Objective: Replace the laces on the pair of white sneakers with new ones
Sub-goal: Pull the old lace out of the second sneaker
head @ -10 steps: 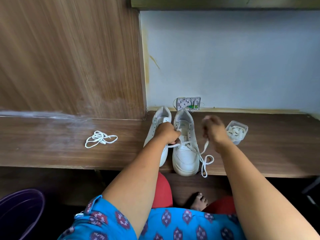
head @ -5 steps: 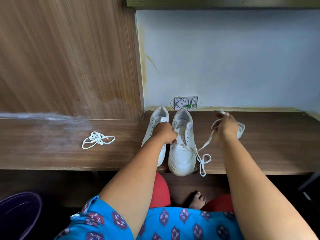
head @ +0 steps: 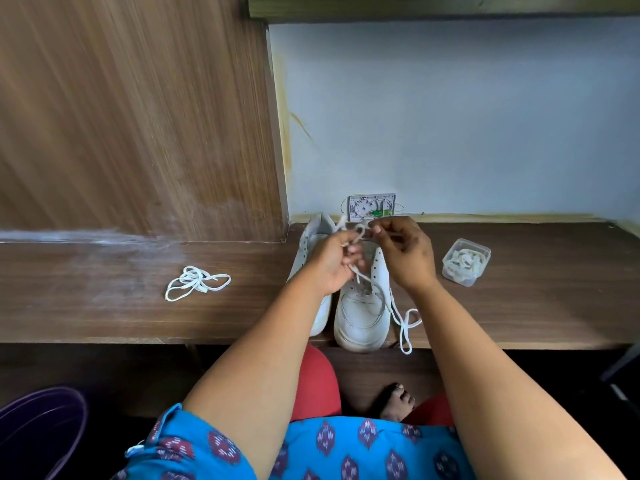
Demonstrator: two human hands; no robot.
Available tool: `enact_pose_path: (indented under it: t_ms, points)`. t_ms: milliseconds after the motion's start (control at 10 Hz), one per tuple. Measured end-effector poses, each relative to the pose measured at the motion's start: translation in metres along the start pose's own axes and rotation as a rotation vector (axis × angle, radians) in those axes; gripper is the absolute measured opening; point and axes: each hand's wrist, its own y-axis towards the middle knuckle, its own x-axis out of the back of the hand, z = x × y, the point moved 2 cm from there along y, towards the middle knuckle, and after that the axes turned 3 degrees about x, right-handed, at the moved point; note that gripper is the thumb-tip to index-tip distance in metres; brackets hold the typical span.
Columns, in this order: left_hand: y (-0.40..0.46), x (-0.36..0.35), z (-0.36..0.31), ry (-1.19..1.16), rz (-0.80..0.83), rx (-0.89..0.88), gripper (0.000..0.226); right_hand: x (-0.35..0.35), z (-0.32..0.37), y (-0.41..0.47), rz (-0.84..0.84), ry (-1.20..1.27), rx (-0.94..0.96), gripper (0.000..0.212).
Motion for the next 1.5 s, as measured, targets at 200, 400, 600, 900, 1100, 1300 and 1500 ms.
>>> enact_pose_path:
  t_ms: [200,400,600,900,1100,1300,1500]
  points:
    - [-0.013,0.017,-0.024,1.623,-0.649,-0.175,0.045,-0.006,-0.032,-0.011,0.368,-0.534,-0.246,0.045]
    - [-0.002,0.010,0.013,1.802,-0.028,-0.087,0.068,-0.006,-0.036,-0.011,0.274,-0.483,-0.549,0.032]
    - [0.006,0.005,0.017,1.844,0.039,-0.141,0.041,0.001,-0.039,-0.015,0.209,-0.207,-0.648,0.011]
    - [-0.002,0.020,-0.021,-0.399,-0.095,-0.155,0.032,0.006,-0.047,-0.012,0.296,-0.260,-0.595,0.008]
    - [-0.007,-0.005,0.000,0.931,-0.078,-0.256,0.026,0.010,-0.046,-0.009,0.304,-0.130,-0.676,0.008]
    - [0.001,-0.013,0.026,1.998,0.086,-0.179,0.012,0.010,-0.046,-0.011,0.276,-0.025,-0.714,0.008]
    - [-0.008,-0.010,-0.018,-0.142,-0.176,-0.207,0.027,0.011,-0.053,-0.011,0.271,0.005,-0.737,0.012]
